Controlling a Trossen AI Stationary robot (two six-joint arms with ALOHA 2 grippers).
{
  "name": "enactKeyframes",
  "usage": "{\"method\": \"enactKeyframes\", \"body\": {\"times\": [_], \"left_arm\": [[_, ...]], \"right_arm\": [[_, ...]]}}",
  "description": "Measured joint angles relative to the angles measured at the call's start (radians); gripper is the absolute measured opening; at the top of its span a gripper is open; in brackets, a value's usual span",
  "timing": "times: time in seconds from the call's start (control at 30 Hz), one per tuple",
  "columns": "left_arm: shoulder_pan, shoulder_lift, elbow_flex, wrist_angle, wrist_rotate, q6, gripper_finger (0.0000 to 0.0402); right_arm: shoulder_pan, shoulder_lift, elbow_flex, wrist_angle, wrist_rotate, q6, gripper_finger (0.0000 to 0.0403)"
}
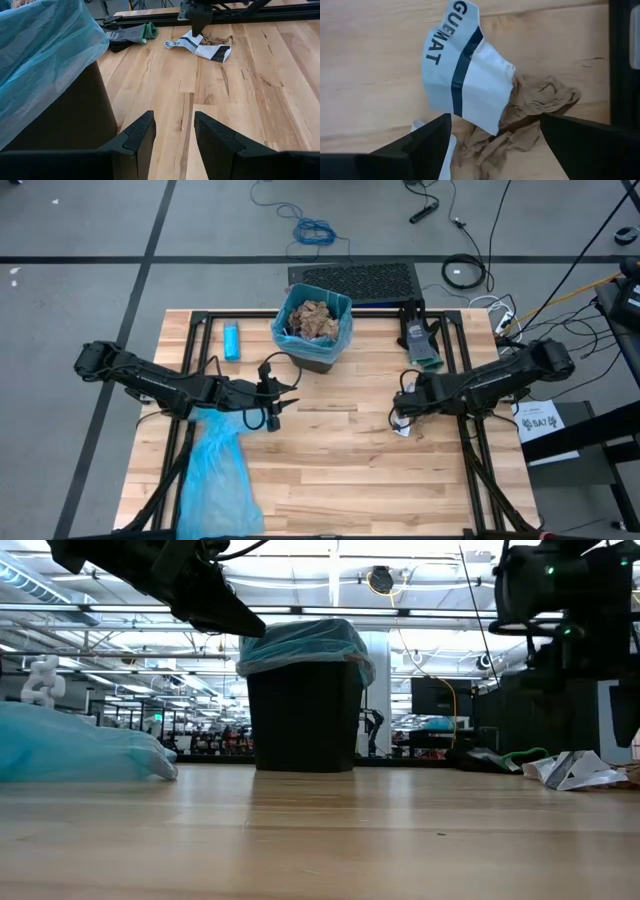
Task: Place trash/remove bag and relplace
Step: Put the white paper into the trash bin
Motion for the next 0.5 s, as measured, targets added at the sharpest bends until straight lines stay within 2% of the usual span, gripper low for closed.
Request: {"method": "enactKeyframes", "body": {"times": [0.23,0.33,0.43,0.5], "left_arm": [[0.0,0.0,0.0,0.0,0.0,0.0,0.0141],[0.0,0.0,0.0,-0.001,0.0,0.0,0.0141],[0.0,0.0,0.0,0.0,0.0,0.0,0.0141],[0.0,0.0,0.0,-0.001,0.0,-0.001,0.0141]], "right_arm": [[-0.031,0.082,0.0,0.103,0.023,0.008,0.0297],[-0.041,0.113,0.0,0.177,0.022,-0.042,0.0291],[-0.041,0.13,0.0,0.225,0.023,-0.076,0.0262],[-0.041,0.131,0.0,0.228,0.023,-0.083,0.0228]]}}
